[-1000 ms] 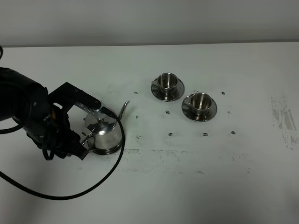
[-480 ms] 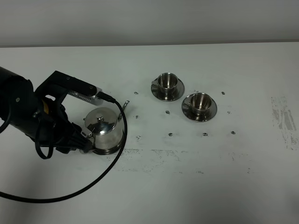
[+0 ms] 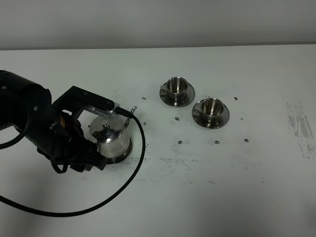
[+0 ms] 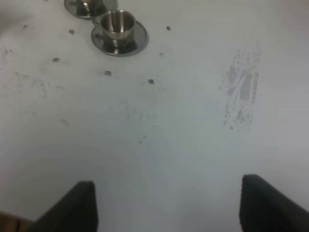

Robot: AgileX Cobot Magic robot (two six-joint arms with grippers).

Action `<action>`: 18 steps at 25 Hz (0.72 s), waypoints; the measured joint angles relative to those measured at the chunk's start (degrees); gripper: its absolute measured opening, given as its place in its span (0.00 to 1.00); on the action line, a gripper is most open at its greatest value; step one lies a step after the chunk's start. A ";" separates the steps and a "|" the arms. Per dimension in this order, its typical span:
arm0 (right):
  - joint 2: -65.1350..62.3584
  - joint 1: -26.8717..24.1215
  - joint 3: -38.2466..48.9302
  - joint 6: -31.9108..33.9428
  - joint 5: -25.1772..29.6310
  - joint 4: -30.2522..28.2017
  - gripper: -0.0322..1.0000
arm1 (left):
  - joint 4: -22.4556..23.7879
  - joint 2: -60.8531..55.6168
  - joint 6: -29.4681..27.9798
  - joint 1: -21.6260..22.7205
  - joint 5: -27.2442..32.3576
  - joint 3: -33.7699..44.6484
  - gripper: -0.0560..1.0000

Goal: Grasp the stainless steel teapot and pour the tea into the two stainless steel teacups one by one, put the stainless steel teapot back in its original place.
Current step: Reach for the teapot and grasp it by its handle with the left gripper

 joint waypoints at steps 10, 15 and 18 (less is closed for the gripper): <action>0.00 0.00 0.00 0.00 0.00 0.00 0.60 | 0.12 4.91 -0.17 0.47 7.16 -5.75 0.53; 0.00 0.00 0.00 0.00 0.00 0.00 0.60 | 2.79 8.61 0.02 0.78 7.33 -7.81 0.53; 0.00 0.00 0.00 0.00 0.00 0.00 0.60 | 4.13 10.09 0.28 0.83 7.07 -8.92 0.53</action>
